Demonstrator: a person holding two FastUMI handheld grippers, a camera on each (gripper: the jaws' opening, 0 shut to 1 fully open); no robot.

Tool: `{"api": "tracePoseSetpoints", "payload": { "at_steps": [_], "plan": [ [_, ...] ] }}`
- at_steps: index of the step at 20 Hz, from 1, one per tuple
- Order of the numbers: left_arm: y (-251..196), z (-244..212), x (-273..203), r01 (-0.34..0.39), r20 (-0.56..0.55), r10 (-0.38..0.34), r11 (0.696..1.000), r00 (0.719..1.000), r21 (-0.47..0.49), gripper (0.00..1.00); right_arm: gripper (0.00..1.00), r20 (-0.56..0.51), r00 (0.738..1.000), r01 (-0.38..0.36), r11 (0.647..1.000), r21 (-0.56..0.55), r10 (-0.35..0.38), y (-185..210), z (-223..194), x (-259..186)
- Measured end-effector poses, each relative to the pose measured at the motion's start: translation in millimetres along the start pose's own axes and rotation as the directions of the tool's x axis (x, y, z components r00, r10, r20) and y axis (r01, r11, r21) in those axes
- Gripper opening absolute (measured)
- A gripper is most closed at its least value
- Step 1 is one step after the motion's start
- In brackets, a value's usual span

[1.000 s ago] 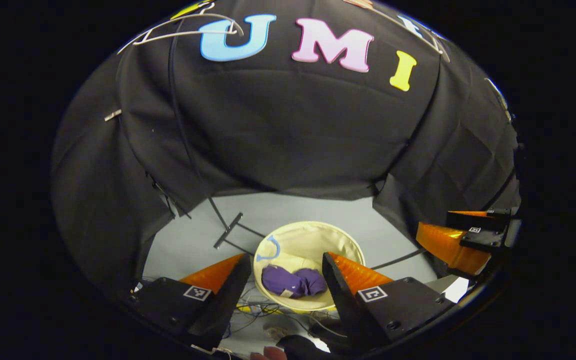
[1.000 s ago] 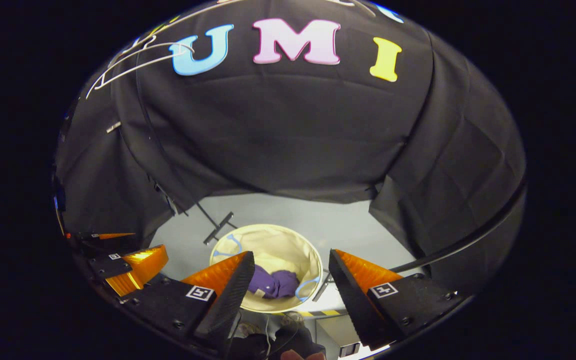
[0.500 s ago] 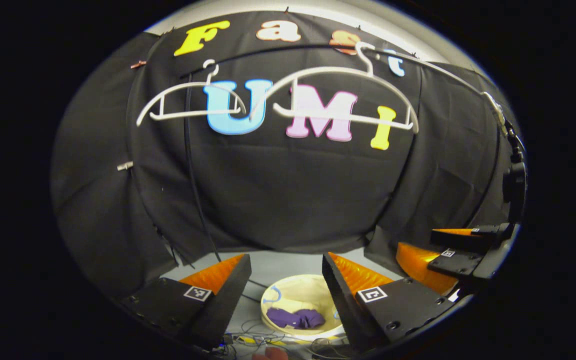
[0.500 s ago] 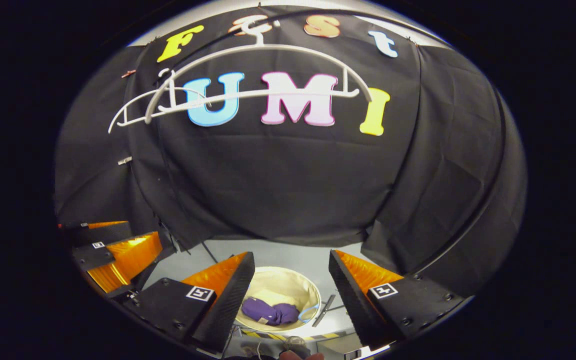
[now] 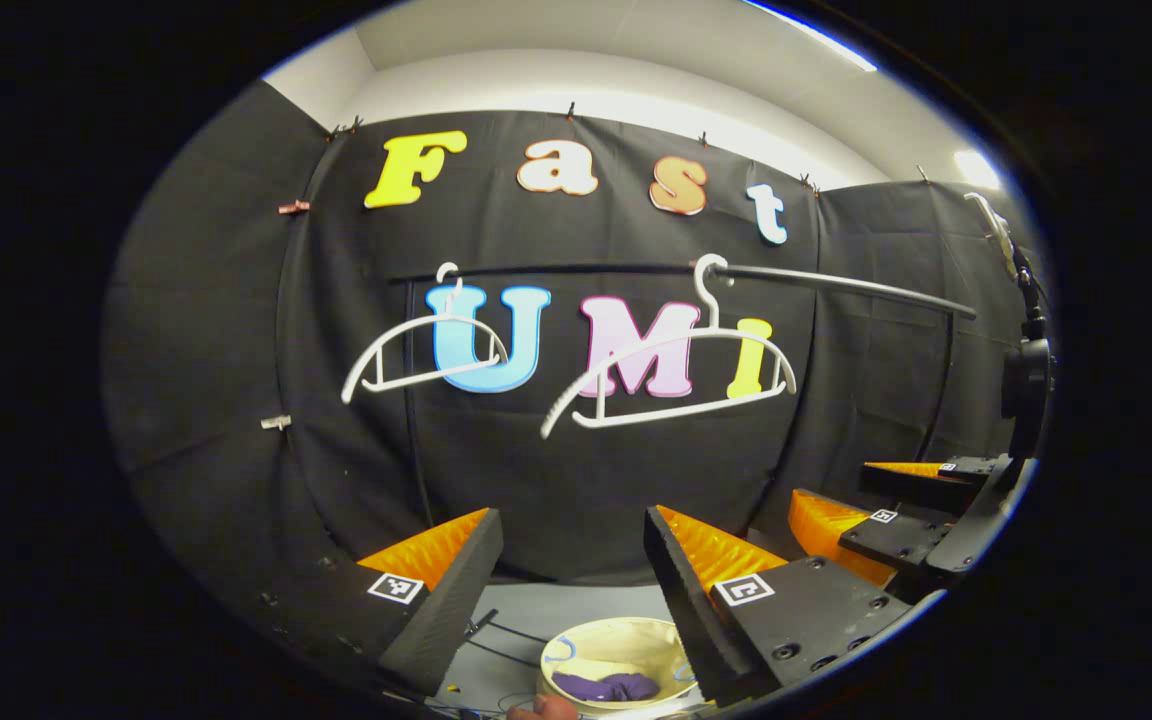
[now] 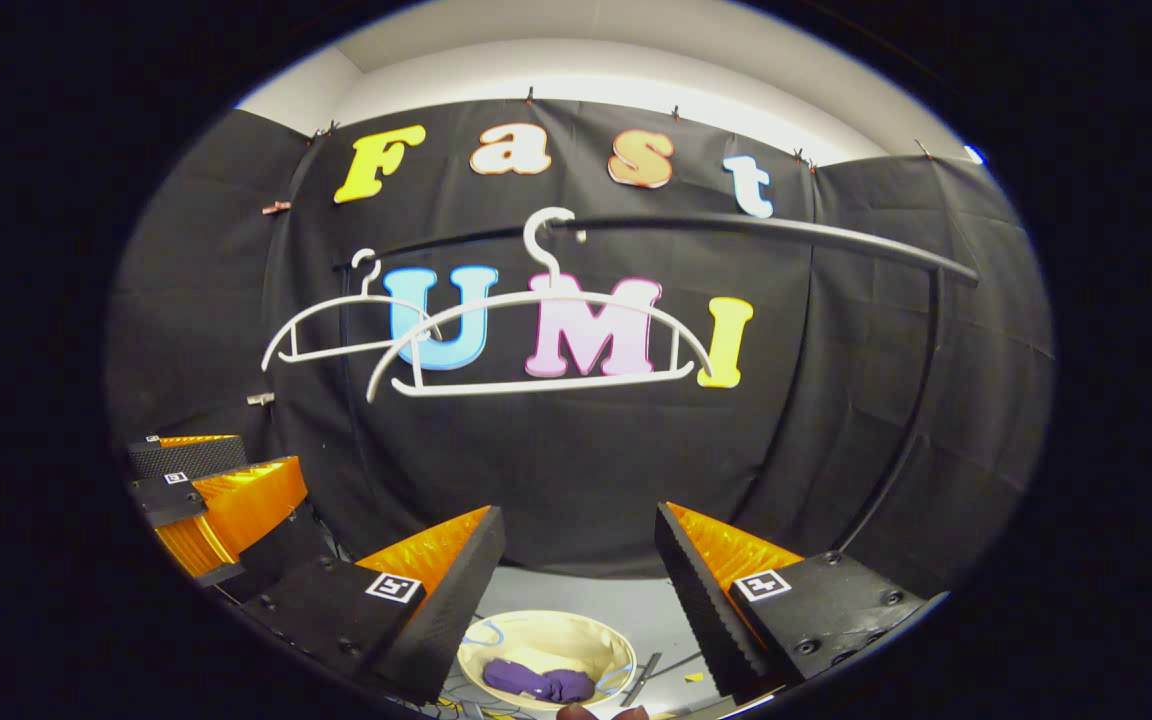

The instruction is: Grasp the clothes on the hanger with both hands and then place them into the laundry hamper below.

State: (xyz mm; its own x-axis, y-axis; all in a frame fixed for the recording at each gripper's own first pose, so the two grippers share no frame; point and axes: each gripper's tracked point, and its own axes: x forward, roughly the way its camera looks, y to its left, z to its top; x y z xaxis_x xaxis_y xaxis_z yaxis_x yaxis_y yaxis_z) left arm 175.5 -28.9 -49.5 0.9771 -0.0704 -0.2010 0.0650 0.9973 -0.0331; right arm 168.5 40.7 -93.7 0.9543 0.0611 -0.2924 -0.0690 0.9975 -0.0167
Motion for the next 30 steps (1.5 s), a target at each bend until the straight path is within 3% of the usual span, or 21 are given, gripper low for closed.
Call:
{"api": "tracePoseSetpoints", "payload": {
  "at_steps": [3,6,8,10,12,14,16,18,19,20,26,27,28,29,30],
  "plan": [
    [-0.6,16.1,-18.1,-0.026,0.064,0.024,0.999,0.998,0.022,0.85,0.96,0.077,0.997,0.008,1.0,0.003,-0.009,-1.8,29.7,-13.4],
    [-1.4,30.4,-32.9,-0.047,0.111,0.044,0.999,0.993,0.019,0.94,0.96,0.164,0.986,0.017,1.0,0.005,-0.018,-8.9,57.8,-26.7],
    [-1.8,36.6,-40.3,-0.059,0.131,0.057,0.998,0.99,0.014,0.85,0.97,0.195,0.981,-0.004,1.0,0.018,0.0,-9.7,67.3,-34.5],
    [-1.7,41.6,-45.2,-0.071,0.141,0.068,0.997,0.988,0.014,0.9,0.97,0.194,0.981,-0.016,1.0,0.016,0.013,-10.0,69.4,-40.3],
    [-7.3,48.0,-51.7,-0.064,0.16,0.061,0.998,0.985,0.013,0.85,0.96,0.204,0.979,-0.018,1.0,0.016,0.014,-13.1,73.0,-47.1],
    [-13.5,52.8,-54.8,-0.061,0.177,0.059,0.998,0.982,0.009,0.9,0.96,0.214,0.977,-0.013,1.0,0.017,0.009,-19.7,68.8,-53.1],
    [-17.7,49.0,-59.2,-0.055,0.181,0.053,0.998,0.982,0.006,0.85,0.98,0.215,0.977,-0.01,1.0,0.019,0.006,-22.2,68.0,-54.4],
    [-20.8,50.3,-61.2,-0.052,0.183,0.049,0.999,0.982,0.01,0.9,0.96,0.222,0.975,-0.005,1.0,0.028,-0.001,-26.2,70.0,-56.6],
    [-21.5,50.9,-61.4,-0.05,0.186,0.046,0.999,0.982,0.014,0.85,0.96,0.23,0.973,-0.001,0.999,0.033,-0.007,-27.2,70.9,-59.0],
    [-23.4,53.1,-61.9,-0.049,0.191,0.044,0.999,0.981,0.018,0.9,0.96,0.237,0.971,0.0,0.999,0.036,-0.009,-27.5,72.9,-59.6],
    [-30.9,58.7,-62.4,-0.043,0.21,0.037,0.999,0.977,0.023,0.9,0.97,0.262,0.965,0.011,0.999,0.033,-0.019,-30.4,80.0,-59.7],
    [-30.0,58.5,-62.0,-0.041,0.211,0.035,0.999,0.977,0.023,0.95,0.98,0.264,0.964,0.013,0.999,0.033,-0.021,-30.4,79.4,-60.2],
    [-30.3,58.4,-61.4,-0.039,0.209,0.033,0.999,0.977,0.023,0.85,0.97,0.264,0.964,0.013,0.999,0.033,-0.021,-30.0,78.9,-59.8],
    [-30.5,57.5,-59.9,-0.04,0.208,0.034,0.999,0.978,0.025,0.95,0.97,0.263,0.965,0.015,0.999,0.033,-0.023,-30.5,77.7,-61.0],
    [-30.3,57.0,-59.9,-0.041,0.205,0.035,0.999,0.978,0.025,0.95,0.97,0.259,0.966,0.015,0.999,0.034,-0.024,-30.8,76.4,-60.1]
  ]
}}
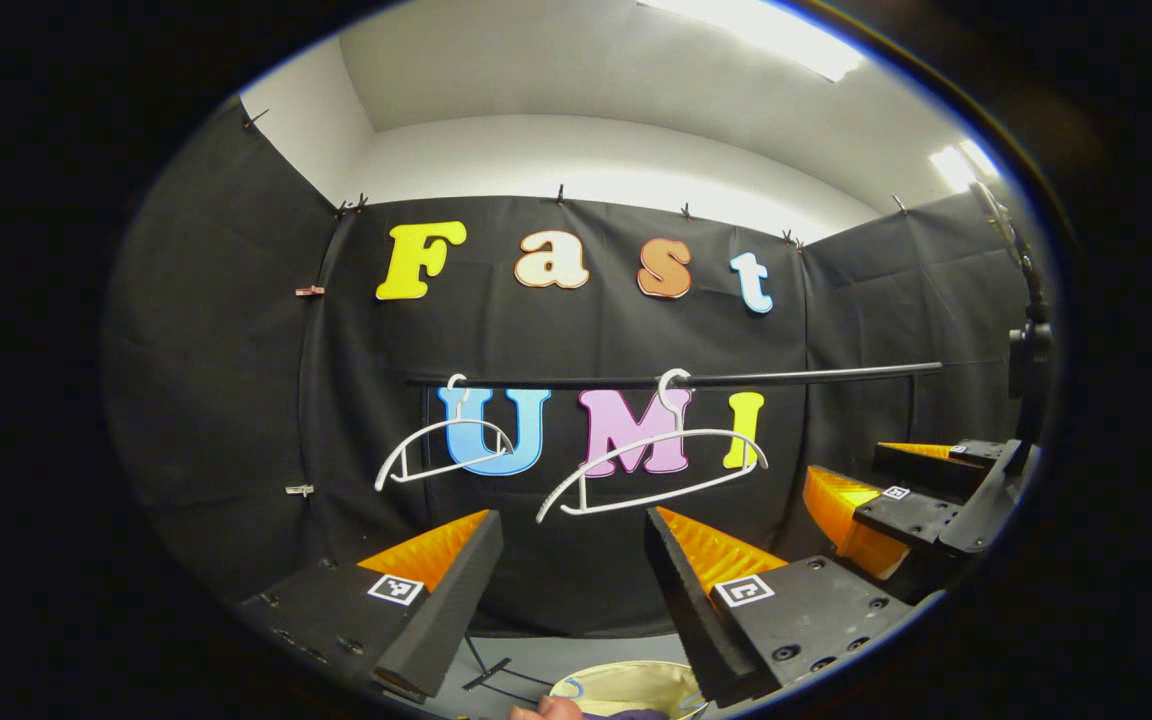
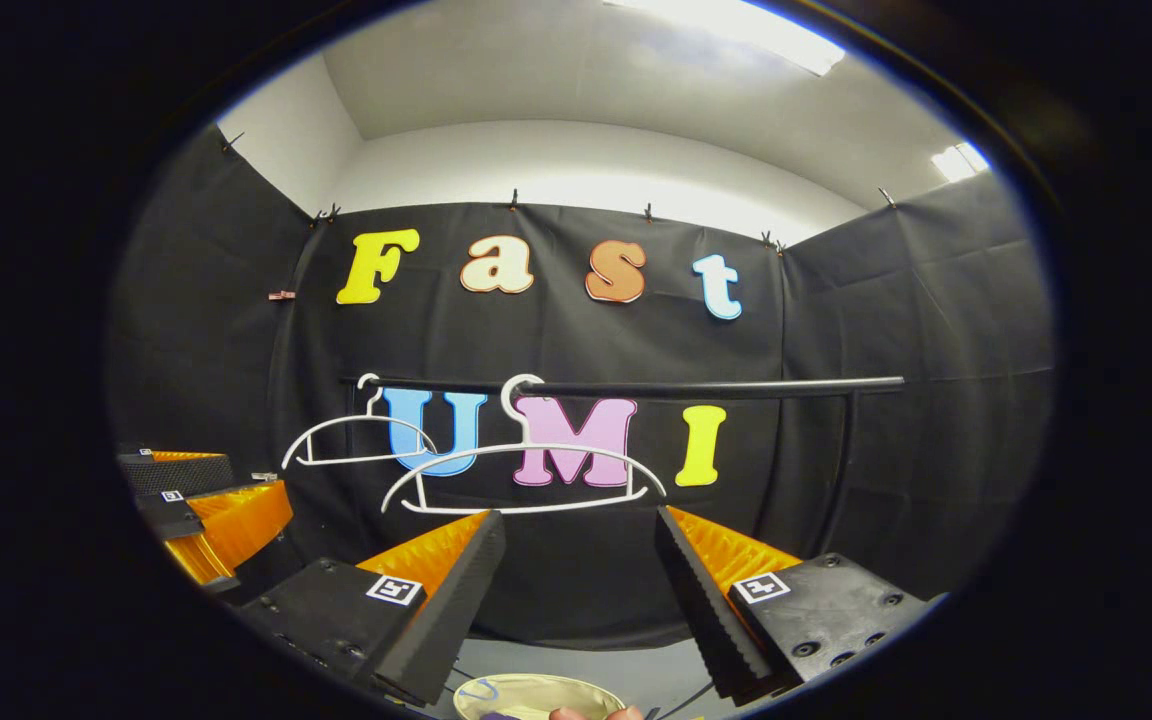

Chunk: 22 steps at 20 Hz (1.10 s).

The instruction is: Grasp the clothes on the hanger with both hands and then place them into the laundry hamper below.

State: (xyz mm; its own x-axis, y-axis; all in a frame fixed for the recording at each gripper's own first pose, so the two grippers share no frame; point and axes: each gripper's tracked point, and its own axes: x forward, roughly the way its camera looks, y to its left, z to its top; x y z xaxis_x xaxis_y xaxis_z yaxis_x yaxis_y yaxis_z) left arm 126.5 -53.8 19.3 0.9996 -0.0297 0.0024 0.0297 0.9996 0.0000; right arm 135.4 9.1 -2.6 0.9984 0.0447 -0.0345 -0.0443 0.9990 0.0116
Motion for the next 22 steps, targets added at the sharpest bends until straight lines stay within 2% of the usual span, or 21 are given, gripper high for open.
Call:
{"api": "tracePoseSetpoints", "payload": {
  "at_steps": [1,2,11,12,13,14,15,22],
  "plan": [
    [0.1,-0.9,0.5,0.001,-0.003,-0.001,1.0,1.0,0.0,0.95,0.97,-0.005,1.0,0.003,1.0,0.002,-0.003,-0.3,-0.5,-0.8],
    [-1.4,-1.4,0.7,0.003,-0.005,-0.003,1.0,1.0,0.001,0.9,0.98,-0.006,1.0,0.004,1.0,0.005,-0.004,-0.5,-1.1,-1.9],
    [-5.5,-2.5,-3.0,0.013,-0.003,-0.013,1.0,1.0,0.007,0.9,0.96,-0.008,1.0,0.023,1.0,0.002,-0.023,-5.9,-3.2,-7.1],
    [-5.0,-2.1,-3.6,0.013,-0.003,-0.013,1.0,1.0,0.008,0.85,0.96,-0.006,1.0,0.021,1.0,0.003,-0.021,-5.1,-2.6,-7.4],
    [-5.3,-2.5,-4.6,0.013,-0.004,-0.013,1.0,1.0,0.008,0.9,0.97,-0.008,1.0,0.019,1.0,0.001,-0.019,-3.8,-3.2,-7.6],
    [-5.1,-2.7,-5.2,0.015,-0.005,-0.014,1.0,1.0,0.007,0.85,0.97,-0.008,1.0,0.018,1.0,-0.001,-0.018,-3.9,-3.4,-8.6],
    [-5.0,-3.0,-4.8,0.014,-0.005,-0.014,1.0,1.0,0.008,0.9,0.96,-0.009,1.0,0.015,1.0,-0.002,-0.015,-2.7,-4.0,-9.5],
    [-7.1,1.2,-9.7,0.01,0.003,-0.01,1.0,1.0,-0.002,0.9,0.97,0.004,1.0,0.016,1.0,-0.007,-0.016,-5.7,1.2,-12.2]
  ]
}}
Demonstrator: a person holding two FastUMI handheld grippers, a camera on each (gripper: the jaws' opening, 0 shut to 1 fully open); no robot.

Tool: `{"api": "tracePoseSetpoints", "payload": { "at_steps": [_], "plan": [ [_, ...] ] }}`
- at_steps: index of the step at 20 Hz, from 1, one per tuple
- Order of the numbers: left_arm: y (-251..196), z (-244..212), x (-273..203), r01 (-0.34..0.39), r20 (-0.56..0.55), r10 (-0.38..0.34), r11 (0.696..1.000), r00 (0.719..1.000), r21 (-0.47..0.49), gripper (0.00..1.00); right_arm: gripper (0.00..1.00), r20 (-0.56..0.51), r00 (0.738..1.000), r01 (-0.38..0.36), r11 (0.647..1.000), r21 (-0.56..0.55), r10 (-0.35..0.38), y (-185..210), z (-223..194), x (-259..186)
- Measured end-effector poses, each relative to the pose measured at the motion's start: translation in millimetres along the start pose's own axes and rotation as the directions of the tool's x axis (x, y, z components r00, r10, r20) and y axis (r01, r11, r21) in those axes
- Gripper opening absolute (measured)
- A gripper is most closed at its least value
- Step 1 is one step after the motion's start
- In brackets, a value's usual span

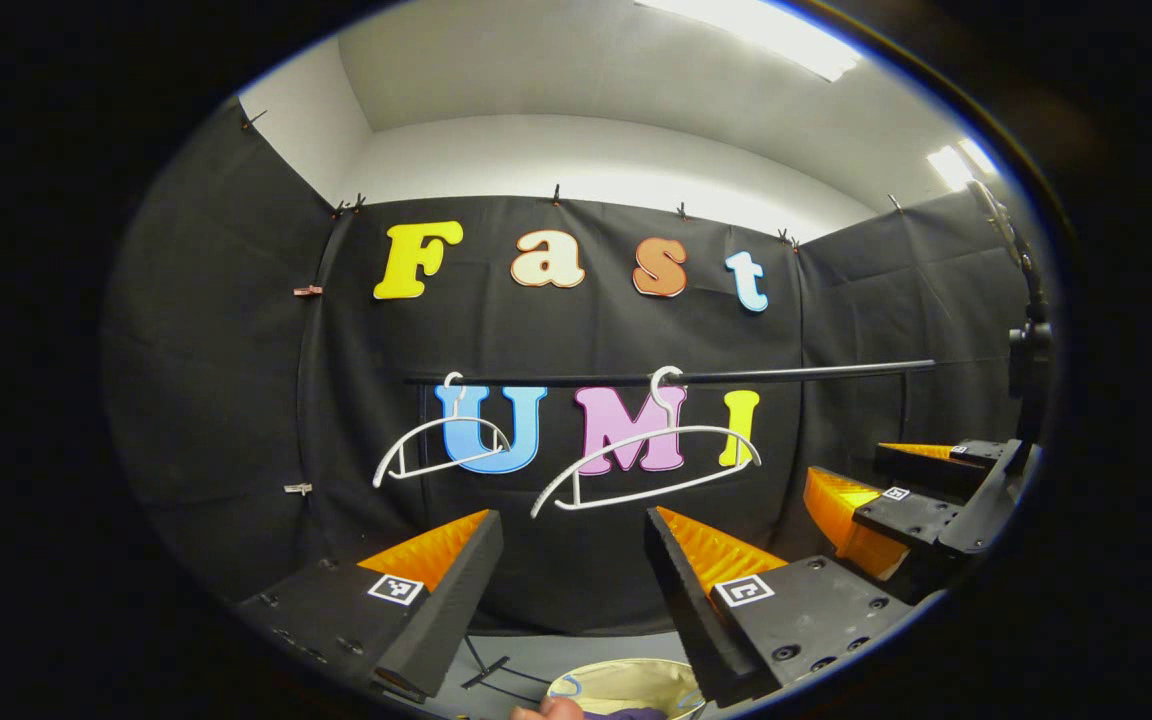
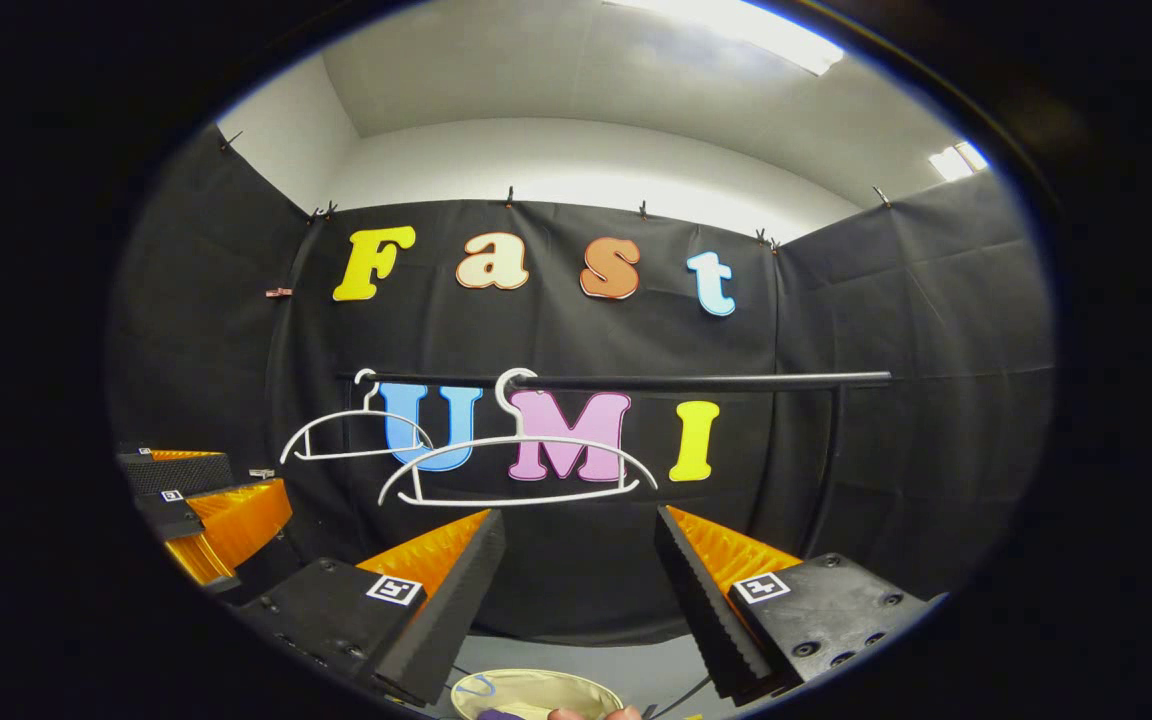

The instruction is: Grasp the clothes on the hanger with both hands and then place them into the laundry hamper below.

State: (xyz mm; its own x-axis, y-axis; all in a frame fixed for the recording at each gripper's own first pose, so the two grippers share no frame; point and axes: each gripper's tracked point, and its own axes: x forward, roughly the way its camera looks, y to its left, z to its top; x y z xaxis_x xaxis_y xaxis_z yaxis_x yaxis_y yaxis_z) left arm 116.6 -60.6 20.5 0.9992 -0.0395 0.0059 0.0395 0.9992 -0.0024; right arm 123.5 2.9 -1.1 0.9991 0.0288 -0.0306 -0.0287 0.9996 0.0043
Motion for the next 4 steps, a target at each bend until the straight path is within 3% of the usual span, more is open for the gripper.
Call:
{"api": "tracePoseSetpoints", "payload": {
  "at_steps": [4],
  "plan": [
    [-1.6,-0.1,-2.1,-0.002,-0.001,0.002,1.0,1.0,0.0,0.9,0.97,-0.001,1.0,-0.006,1.0,0.008,0.006,0.5,0.8,-1.5]
  ]
}}
